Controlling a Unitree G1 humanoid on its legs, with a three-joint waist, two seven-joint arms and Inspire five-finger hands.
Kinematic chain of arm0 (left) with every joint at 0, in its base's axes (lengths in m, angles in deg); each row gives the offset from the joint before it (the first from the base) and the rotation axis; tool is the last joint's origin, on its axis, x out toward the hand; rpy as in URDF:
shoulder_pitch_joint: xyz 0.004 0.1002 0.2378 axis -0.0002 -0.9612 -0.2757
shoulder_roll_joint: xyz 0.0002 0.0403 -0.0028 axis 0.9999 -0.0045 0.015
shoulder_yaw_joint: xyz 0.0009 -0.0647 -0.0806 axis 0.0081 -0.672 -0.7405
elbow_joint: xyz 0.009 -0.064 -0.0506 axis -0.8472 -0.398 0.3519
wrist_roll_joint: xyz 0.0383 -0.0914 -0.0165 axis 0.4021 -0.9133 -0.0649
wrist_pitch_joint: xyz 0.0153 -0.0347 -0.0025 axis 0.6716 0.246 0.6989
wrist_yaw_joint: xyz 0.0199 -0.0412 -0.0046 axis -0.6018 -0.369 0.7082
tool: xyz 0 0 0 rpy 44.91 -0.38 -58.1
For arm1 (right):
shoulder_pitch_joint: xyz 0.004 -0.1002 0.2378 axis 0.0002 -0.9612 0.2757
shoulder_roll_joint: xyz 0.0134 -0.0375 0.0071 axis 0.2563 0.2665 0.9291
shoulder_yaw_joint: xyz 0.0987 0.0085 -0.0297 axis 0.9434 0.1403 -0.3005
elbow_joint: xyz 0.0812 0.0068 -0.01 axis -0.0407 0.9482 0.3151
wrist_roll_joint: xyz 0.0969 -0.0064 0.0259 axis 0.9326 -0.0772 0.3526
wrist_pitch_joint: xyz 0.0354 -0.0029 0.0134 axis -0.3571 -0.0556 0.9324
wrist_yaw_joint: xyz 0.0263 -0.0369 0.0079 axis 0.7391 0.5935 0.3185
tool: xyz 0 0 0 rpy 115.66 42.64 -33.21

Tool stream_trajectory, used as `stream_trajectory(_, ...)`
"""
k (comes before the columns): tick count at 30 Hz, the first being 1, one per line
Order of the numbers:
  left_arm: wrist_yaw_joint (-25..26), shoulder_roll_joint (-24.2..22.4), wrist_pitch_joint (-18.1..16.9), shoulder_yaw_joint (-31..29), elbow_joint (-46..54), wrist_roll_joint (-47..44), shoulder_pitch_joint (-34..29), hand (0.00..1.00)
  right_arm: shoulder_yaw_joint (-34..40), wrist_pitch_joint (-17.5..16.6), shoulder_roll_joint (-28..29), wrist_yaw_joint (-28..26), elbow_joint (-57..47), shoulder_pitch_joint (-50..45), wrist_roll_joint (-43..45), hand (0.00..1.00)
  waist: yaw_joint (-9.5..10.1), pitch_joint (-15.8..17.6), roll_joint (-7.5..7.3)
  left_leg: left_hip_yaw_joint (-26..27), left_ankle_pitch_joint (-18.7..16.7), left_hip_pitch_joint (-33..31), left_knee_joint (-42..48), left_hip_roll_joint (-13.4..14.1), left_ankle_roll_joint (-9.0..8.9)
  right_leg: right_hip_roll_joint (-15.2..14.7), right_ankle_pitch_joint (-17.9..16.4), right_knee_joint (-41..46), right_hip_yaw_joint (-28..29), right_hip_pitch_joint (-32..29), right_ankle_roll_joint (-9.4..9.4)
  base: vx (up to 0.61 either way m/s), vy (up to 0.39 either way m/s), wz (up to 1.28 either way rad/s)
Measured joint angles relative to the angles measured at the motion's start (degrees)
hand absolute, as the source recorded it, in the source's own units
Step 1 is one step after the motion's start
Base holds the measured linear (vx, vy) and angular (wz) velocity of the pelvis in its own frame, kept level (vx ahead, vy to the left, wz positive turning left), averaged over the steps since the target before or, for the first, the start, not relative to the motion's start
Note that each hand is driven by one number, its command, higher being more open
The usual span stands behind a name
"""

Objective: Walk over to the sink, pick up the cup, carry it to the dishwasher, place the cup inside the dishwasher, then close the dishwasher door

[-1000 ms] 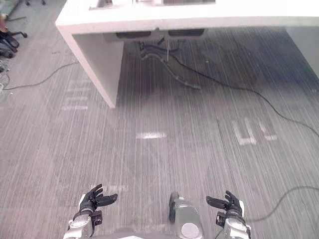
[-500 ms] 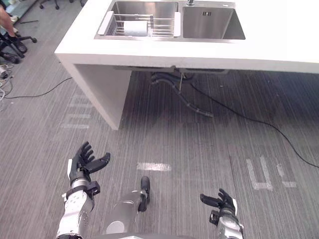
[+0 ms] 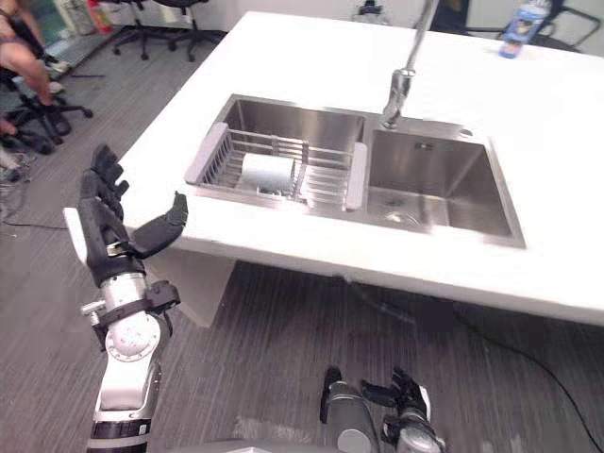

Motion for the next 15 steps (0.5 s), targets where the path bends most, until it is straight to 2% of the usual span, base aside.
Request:
stream_trajectory(1, -1.1, 0.4, 0.5, 1.6, -0.8, 0.1, 1.7, 0.9, 0.0, 0.2, -0.3, -0.3, 0.0, -0.5, 0.0, 0.9, -0.17, 0.0, 0.29, -0.5, 1.9, -0.6, 4.3, 0.9, -2.02, 0.1, -2.2, 0.8, -2.3, 2.3, -1.26, 0.72, -0.377, 0.77)
stream_trajectory(2, -2.5, 0.7, 1.0, 3.9, -1.2, 1.2, 3.1, 0.9, -0.2, 0.3, -0.5, -0.9, -0.6, -1.6, 0.1, 0.9, -0.59, 0.1, 0.5, -1.1, 5.2, -3.7, 14.3, 2.2, -3.99, 1.0, -3.0, -1.6, -4.4, 7.1, -2.19, 0.47, -0.247, 0.81)
stream_trajectory(3, -3.5, 1.1, 1.0, 5.2, -1.2, 2.0, 3.5, 0.9, -0.5, 0.3, -0.5, -1.2, -1.8, -2.5, 0.2, 0.9, -0.58, 0.1, 0.66, -1.1, 8.2, -6.2, 20.9, 3.0, -4.36, 1.6, -3.1, -4.0, -4.8, 10.2, -2.31, 0.74, -0.356, 0.59)
stream_trajectory(4, -5.7, 4.7, 0.9, 8.4, -0.2, 3.9, 5.1, 0.9, -1.8, 0.1, -0.4, -1.5, -5.7, -4.1, 0.4, 0.9, 0.26, 0.1, 0.68, 3.5, 6.8, -12.1, 35.4, 6.6, -3.38, 3.5, -3.2, -10.6, -4.7, 18.3, -2.43, 0.46, -0.193, 0.22)
stream_trajectory(6, -6.8, 7.6, 0.7, 9.5, 1.4, 5.1, 6.1, 0.9, -2.3, -0.4, -0.8, -1.8, -7.5, -4.3, 0.7, 0.9, 0.22, -0.2, 0.75, 6.8, 4.3, -16.0, 39.2, 8.1, -2.91, 3.9, -3.2, -13.8, -4.7, 21.5, -2.44, 0.4, -0.152, 0.0)
stream_trajectory(7, -8.0, 9.8, -0.3, 10.1, 1.8, 6.9, 7.8, 0.9, -2.4, -1.2, -1.4, -2.3, -8.5, -4.0, 0.7, 0.9, 0.46, -0.4, 0.54, 9.2, 2.4, -19.4, 38.0, 8.7, -2.02, 3.8, -3.2, -16.0, -4.3, 23.1, -2.43, 0.31, -0.055, -0.2)
stream_trajectory(8, -9.0, 12.5, -0.9, 10.5, 1.7, 8.4, 9.8, 0.9, -2.4, -1.6, -1.8, -2.5, -8.4, -3.1, 0.8, 0.9, 1.28, -0.6, 0.74, 10.6, 1.4, -21.6, 32.5, 8.5, -1.26, 3.3, -3.2, -17.2, -3.4, 24.0, -2.4, 0.3, -0.018, -0.28)
stream_trajectory(10, -10.8, 15.5, -1.5, 10.6, 0.8, 10.4, 11.8, 0.9, -2.4, -1.6, -2.1, -3.0, -7.4, -2.2, 0.8, 0.9, 1.63, -0.6, 0.69, 10.1, 1.6, -22.6, 21.5, 6.8, -1.26, 2.7, -3.3, -17.7, -2.6, 25.1, -2.09, 0.28, 0.087, -0.29)
stream_trajectory(11, -13.0, 18.7, -2.1, 11.0, -0.9, 11.3, 13.4, 0.9, -2.5, -1.5, -2.7, -3.6, -6.6, -2.8, 0.7, 0.9, 1.54, -1.3, 2.04, 7.0, 14.0, -22.0, 6.1, 4.6, -0.78, 2.9, -4.9, -17.4, -1.7, 26.2, 0.48, 0.29, 0.161, -0.29)
stream_trajectory(12, -13.5, 19.9, -2.3, 11.0, -1.5, 11.3, 13.5, 0.9, -2.5, -1.5, -2.8, -3.7, -5.7, -2.9, 0.7, 0.9, 1.51, -1.6, 2.63, 6.5, 14.6, -21.7, 4.7, 4.7, -2.32, 3.5, -6.0, -17.3, -1.0, 26.3, 1.35, 0.27, 0.168, -0.17)
stream_trajectory(14, -14.8, 22.7, -2.3, 11.7, -3.8, 11.3, 13.8, 0.9, -2.5, -0.8, -1.8, -3.7, -3.9, -2.6, 0.7, 0.9, 1.26, -1.4, 0.94, 6.9, 14.5, -19.8, 2.5, 2.9, -1.88, 1.7, -6.5, -16.7, -0.4, 26.5, 1.63, 0.14, 0.088, -0.03)
stream_trajectory(15, -16.1, 25.4, -2.2, 12.5, -5.5, 11.4, 13.8, 0.9, -2.5, -0.7, -1.3, -4.0, -3.9, -3.6, 0.5, 0.9, 1.39, -1.5, -0.43, 8.0, 14.8, -18.8, 0.6, 2.0, -1.5, 0.6, -7.1, -16.7, 0.7, 26.4, 1.98, 0.15, 0.082, -0.09)
